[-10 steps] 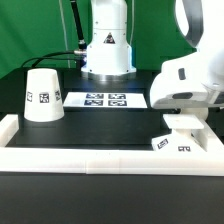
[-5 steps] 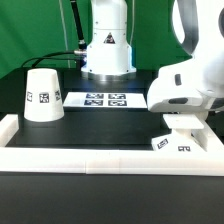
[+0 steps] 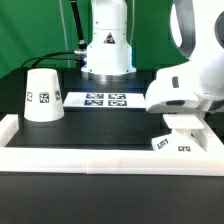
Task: Assemble lamp
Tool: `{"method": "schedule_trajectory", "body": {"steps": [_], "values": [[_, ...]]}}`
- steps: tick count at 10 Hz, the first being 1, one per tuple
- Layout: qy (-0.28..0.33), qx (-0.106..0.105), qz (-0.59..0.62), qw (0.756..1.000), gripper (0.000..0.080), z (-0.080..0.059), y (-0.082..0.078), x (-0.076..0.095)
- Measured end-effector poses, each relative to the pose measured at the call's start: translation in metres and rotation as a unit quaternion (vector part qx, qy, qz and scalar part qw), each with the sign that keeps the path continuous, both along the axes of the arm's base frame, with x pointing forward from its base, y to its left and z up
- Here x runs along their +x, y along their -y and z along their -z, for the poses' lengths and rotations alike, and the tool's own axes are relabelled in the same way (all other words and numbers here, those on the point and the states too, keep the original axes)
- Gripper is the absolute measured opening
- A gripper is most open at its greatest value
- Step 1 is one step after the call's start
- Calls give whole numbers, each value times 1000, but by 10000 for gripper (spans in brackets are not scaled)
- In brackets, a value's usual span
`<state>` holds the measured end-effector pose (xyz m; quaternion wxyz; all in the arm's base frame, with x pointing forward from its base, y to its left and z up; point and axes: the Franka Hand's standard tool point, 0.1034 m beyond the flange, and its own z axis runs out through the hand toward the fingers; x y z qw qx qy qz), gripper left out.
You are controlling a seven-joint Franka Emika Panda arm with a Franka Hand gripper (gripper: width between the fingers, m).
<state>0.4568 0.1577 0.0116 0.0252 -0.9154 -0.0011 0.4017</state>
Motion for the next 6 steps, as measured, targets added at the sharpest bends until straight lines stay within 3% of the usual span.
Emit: {"method": "schedule_trajectory", "body": {"steps": [4, 5, 6], "values": [[0, 0, 0, 1000, 577, 0, 1, 0], [3, 7, -3, 1000, 577, -4, 5, 4], [2, 12, -2, 1000, 577, -18, 10, 12]]}}
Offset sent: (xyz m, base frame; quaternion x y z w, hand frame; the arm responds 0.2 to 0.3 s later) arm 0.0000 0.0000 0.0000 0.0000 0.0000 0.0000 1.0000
